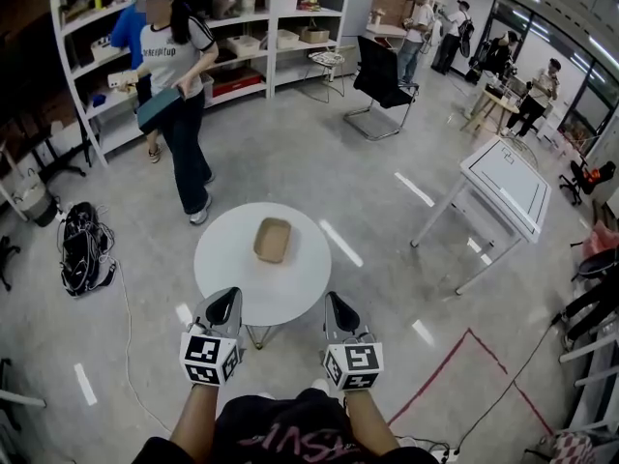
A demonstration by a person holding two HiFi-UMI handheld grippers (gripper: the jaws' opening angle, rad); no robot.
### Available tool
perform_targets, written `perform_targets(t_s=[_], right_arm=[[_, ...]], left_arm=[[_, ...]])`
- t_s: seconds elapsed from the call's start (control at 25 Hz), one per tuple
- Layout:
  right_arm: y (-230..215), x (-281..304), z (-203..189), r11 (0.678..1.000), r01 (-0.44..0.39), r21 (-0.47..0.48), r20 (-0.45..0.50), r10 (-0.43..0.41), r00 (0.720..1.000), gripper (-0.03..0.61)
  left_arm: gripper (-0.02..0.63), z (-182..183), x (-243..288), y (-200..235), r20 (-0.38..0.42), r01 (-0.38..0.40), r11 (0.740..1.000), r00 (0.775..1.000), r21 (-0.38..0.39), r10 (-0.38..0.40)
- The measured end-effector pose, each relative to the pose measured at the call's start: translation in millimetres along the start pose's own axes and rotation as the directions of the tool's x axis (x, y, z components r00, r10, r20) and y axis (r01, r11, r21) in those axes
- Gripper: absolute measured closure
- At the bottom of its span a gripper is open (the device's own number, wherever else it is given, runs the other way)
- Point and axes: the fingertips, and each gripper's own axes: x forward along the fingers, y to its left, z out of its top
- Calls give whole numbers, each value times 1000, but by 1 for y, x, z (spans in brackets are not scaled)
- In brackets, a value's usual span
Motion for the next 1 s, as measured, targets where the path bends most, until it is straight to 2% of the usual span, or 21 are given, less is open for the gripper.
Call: perform_targets(t_s=[0.52,1.0], right_arm=[[14,-5,-5,1000,-6,19,-15,7,1000,569],[10,10,-9,1000,-3,16,-14,3,1000,569]], left_arm=[[617,-7,-12,4,-24,12,1000,1000,-4,-12],[617,-17,3,13,-35,21,1000,999,-16,-22]])
